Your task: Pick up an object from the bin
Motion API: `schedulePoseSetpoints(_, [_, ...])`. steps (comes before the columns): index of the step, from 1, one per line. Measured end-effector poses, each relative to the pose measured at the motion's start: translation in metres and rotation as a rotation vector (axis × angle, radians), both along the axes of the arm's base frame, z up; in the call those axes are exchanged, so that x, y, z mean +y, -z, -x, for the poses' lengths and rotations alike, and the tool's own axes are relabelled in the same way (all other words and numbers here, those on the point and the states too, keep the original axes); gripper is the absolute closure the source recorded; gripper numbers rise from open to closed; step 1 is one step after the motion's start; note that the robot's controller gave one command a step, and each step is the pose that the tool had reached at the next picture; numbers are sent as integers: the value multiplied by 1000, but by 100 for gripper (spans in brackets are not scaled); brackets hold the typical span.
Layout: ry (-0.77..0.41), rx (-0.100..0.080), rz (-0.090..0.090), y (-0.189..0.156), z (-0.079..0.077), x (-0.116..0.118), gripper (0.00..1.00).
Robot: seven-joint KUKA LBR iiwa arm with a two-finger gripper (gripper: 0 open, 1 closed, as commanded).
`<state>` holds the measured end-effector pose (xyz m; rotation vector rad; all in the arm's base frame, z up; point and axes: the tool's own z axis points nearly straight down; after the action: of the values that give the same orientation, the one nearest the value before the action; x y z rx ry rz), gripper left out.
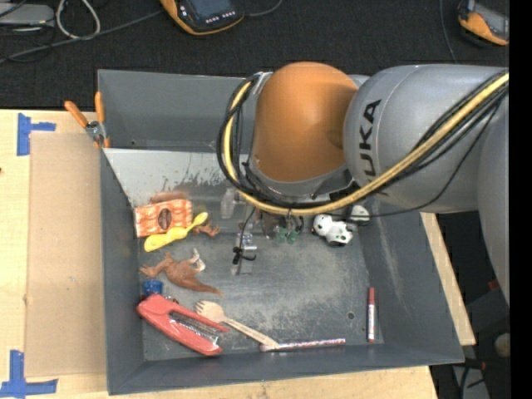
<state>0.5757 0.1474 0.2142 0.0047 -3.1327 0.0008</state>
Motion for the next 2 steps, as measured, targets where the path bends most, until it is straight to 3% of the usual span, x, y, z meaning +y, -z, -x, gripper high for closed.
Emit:
schedulePoseSetpoints(1, [3,-8,-1,-5,-2,-1,0])
schedulePoseSetpoints(2, [-36,-9,-2,54,32,11,0])
